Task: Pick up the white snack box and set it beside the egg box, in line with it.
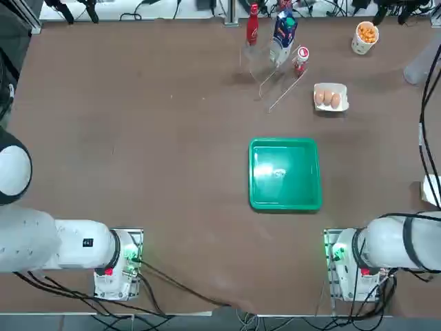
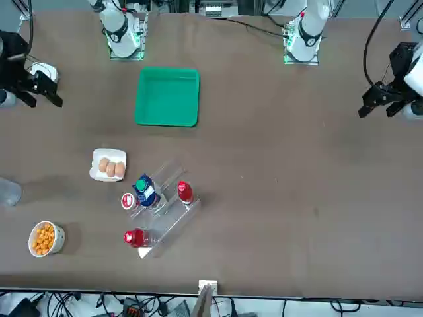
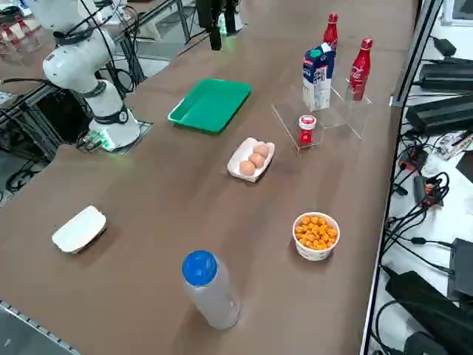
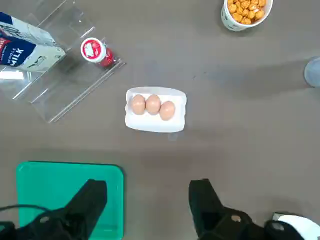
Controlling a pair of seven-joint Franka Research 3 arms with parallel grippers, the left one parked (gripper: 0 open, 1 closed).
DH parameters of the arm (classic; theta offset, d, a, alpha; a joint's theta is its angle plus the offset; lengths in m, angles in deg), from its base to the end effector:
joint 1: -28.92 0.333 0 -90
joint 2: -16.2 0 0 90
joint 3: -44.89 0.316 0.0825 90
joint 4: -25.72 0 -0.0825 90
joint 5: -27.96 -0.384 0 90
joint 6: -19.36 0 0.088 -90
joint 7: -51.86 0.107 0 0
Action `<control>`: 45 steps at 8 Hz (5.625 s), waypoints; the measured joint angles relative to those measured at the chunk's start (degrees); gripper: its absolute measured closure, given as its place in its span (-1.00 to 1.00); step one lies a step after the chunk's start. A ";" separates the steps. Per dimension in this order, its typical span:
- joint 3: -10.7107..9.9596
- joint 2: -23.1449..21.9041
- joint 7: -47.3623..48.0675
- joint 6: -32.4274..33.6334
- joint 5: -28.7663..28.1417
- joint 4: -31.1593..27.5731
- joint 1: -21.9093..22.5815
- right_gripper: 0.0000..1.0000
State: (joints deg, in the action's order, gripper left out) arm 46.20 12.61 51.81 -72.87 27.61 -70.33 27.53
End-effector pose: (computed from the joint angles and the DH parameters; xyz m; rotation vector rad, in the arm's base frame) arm 0.5373 0.0003 0.6121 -3.1369 0.0013 0.0063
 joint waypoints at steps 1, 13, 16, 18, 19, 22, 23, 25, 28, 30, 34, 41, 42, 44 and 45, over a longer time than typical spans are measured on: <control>0.00 0.00 0.00 0.00 0.00 0.01 0.00 -1.00; -1.87 1.90 0.91 20.85 5.10 -4.96 -16.03 -1.00; -2.31 3.58 -0.78 2.57 5.13 -18.31 -31.63 -1.00; -2.25 3.80 -7.22 -12.66 5.16 -28.82 -38.37 -1.00; -2.24 3.91 -12.49 -18.47 5.16 -33.32 -42.32 -1.00; -2.34 4.45 -20.95 -37.33 5.17 -45.79 -52.01 -0.98; -2.29 4.93 -24.50 -42.61 5.19 -48.33 -53.74 -0.98; -2.29 7.77 -29.62 -50.58 5.19 -50.23 -56.45 -0.97; -2.20 12.45 -30.71 -58.94 5.19 -51.79 -57.51 -0.74; -2.18 13.16 -31.49 -60.10 5.19 -51.76 -57.89 -0.19; -1.90 11.89 -31.57 -58.20 5.19 -51.33 -57.89 0.96; 0.86 -0.64 -21.69 -18.81 4.99 -27.63 -36.57 0.96; 0.96 3.28 -16.26 -18.04 4.97 -22.80 -31.62 0.96; 1.00 15.15 -6.40 -19.30 5.30 -13.29 -22.19 0.96; 0.96 20.88 -2.25 -19.90 7.80 -9.06 -18.37 0.96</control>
State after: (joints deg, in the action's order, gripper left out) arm 47.17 33.48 49.56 -92.77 35.42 -79.39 9.15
